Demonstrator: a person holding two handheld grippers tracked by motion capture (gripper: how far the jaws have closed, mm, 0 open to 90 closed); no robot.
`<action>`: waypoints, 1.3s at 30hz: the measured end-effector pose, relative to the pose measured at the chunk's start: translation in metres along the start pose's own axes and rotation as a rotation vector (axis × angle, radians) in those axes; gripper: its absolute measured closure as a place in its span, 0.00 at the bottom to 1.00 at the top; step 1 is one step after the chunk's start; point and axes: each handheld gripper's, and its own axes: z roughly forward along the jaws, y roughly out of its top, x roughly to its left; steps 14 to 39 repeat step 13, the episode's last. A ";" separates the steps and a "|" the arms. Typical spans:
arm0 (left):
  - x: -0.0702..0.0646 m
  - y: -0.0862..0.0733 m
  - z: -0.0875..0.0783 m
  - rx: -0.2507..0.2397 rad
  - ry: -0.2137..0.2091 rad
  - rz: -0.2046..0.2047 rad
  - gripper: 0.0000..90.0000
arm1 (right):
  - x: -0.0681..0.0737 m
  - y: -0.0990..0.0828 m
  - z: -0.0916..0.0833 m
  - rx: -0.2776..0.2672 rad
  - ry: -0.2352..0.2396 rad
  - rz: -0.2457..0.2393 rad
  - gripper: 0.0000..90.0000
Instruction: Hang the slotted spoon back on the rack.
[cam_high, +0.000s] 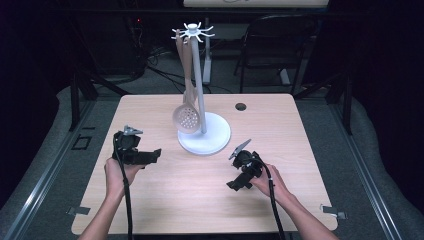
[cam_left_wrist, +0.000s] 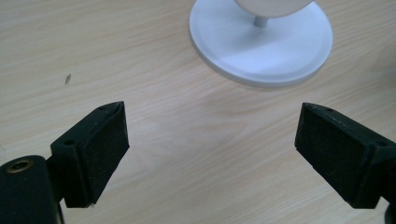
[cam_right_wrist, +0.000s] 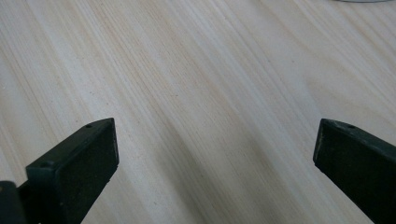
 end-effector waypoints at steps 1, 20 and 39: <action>0.001 -0.004 0.002 0.004 -0.002 -0.008 0.10 | 0.000 0.000 0.000 0.001 0.000 0.001 0.00; 0.014 -0.028 0.016 0.023 -0.059 -0.057 0.03 | -0.006 -0.003 -0.002 -0.017 -0.048 0.004 0.00; 0.014 -0.028 0.016 0.023 -0.059 -0.057 0.03 | -0.006 -0.003 -0.002 -0.017 -0.048 0.004 0.00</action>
